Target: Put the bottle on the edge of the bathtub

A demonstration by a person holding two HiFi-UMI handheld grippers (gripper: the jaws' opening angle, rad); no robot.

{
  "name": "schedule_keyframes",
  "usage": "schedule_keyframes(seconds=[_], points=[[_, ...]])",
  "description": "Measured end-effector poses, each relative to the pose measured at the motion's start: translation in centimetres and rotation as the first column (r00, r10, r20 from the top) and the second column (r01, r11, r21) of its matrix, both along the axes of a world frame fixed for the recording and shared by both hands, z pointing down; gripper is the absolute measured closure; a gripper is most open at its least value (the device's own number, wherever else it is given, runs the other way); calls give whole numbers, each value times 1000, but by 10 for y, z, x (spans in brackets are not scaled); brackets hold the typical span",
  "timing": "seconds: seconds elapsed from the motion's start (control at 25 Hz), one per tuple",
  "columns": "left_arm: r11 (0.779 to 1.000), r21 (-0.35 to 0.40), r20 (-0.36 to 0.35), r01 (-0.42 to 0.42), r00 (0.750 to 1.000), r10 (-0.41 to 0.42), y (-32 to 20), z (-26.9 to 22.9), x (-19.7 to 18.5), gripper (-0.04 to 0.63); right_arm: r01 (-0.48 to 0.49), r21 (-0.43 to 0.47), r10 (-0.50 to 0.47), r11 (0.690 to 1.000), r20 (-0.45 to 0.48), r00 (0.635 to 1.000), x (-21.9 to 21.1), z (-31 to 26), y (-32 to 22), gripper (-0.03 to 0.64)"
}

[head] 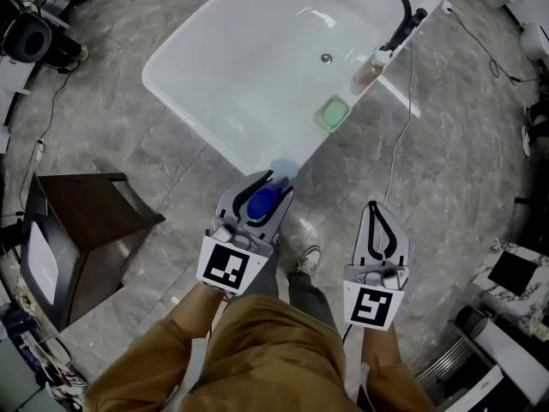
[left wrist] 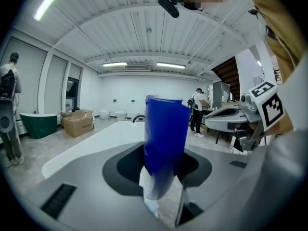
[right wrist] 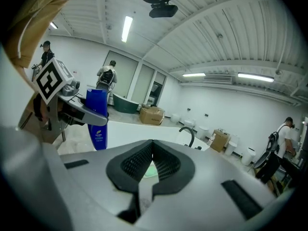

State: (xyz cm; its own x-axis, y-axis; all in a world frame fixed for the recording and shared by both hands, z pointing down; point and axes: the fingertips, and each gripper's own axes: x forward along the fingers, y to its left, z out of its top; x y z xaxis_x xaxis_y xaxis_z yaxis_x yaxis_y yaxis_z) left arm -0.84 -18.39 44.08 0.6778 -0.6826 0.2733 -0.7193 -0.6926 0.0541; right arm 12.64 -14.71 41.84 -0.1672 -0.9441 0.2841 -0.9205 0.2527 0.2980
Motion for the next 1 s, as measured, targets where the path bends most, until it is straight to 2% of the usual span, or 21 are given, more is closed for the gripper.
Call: schedule_keyframes(seconds=[0.52,1.0], points=[[998,0,47,-58,997,58,-63,82,26,436,-81,-107,83,991,18,996,8,67,-20,614],[995,-42,78,-94,992,97,-100,163,50,437,-110,-161,113,981,10,994,18,128,-32,614]])
